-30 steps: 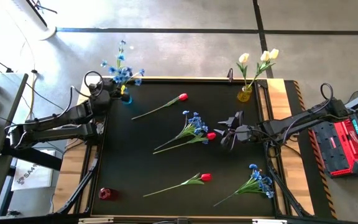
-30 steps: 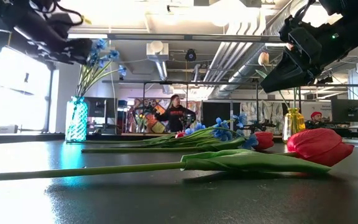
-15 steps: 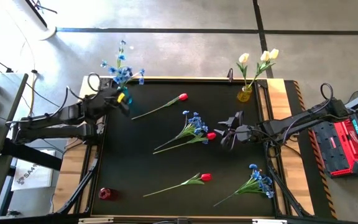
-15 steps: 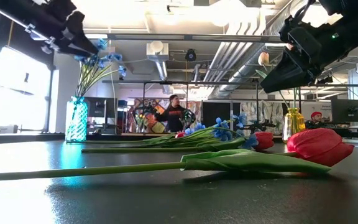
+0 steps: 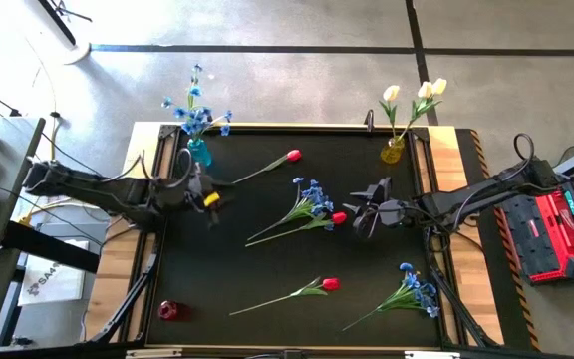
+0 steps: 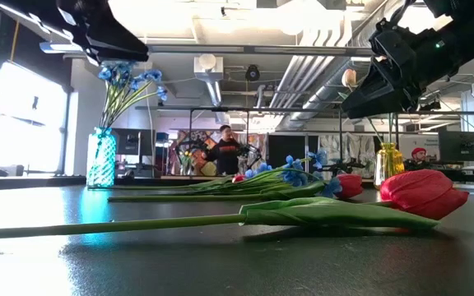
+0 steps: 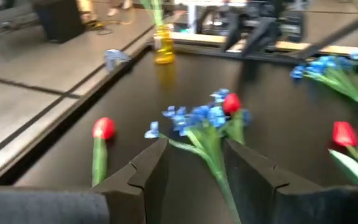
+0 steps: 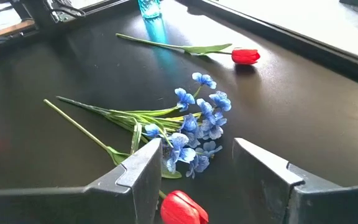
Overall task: Sort flowers into vase by color
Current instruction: Put the top blue flowers into the blue vase
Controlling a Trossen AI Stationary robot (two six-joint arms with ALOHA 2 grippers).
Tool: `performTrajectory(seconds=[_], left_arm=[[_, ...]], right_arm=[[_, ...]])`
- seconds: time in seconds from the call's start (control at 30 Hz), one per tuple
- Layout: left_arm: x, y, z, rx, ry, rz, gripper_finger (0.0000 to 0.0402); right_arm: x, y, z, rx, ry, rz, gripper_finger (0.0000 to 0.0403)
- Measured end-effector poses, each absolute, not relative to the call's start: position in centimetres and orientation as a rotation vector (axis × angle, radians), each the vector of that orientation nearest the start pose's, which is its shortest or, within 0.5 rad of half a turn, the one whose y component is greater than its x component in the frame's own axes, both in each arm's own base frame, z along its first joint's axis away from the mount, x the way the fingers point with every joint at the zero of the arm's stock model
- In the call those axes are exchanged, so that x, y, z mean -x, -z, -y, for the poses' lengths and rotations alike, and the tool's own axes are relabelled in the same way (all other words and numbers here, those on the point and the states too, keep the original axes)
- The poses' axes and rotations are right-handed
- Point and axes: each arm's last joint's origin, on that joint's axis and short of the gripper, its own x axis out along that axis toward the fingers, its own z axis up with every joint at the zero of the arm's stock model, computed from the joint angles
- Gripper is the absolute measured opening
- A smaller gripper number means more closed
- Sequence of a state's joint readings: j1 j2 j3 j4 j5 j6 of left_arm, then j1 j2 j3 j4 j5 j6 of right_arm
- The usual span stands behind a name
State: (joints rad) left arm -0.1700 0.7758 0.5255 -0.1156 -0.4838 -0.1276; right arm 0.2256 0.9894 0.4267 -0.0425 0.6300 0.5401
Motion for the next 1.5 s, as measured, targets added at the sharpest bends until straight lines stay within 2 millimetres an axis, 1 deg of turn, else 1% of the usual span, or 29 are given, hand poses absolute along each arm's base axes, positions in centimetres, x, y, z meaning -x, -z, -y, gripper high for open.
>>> performTrajectory(seconds=[0.17,0.27,0.47,0.63,0.87,1.1,1.23,1.33,1.5], left_arm=[[-18.8,-24.4,3.3,-0.007,-0.257,-0.334,0.0138],[-19.7,-23.8,4.0,-0.008,-0.235,-0.337,0.0138],[-21.6,-22.4,4.9,-0.002,-0.231,-0.338,0.0138],[-23.5,-20.7,5.3,-0.003,-0.245,-0.341,0.0138],[-26.1,-17.5,4.9,0.001,-0.288,-0.36,0.0138],[-27.9,-14.5,3.8,0.062,-0.296,-0.373,0.0138],[-29.2,-12.8,3.2,0.075,-0.296,-0.426,0.0138],[-30.5,-11.9,3.0,0.068,-0.311,-0.46,0.0138],[-32.1,-10.5,2.0,0.049,-0.364,-0.552,0.0138]], right_arm=[[-18.8,-19.2,-2.6,-0.27,0.525,-0.43,0.0186],[-18.8,-19.2,-2.6,-0.271,0.524,-0.429,0.0186],[-18.8,-19.2,-2.6,-0.275,0.521,-0.43,0.0186],[-18.8,-19.2,-2.6,-0.274,0.521,-0.43,0.0186],[-18.8,-19.2,-2.6,-0.271,0.521,-0.43,0.0186],[-18.8,-19.2,-2.6,-0.269,0.521,-0.43,0.0186],[-18.8,-19.2,-2.6,-0.268,0.52,-0.431,0.0186],[-18.8,-19.2,-2.6,-0.266,0.52,-0.432,0.0186],[-18.8,-19.2,-2.6,-0.261,0.52,-0.436,0.0186]])
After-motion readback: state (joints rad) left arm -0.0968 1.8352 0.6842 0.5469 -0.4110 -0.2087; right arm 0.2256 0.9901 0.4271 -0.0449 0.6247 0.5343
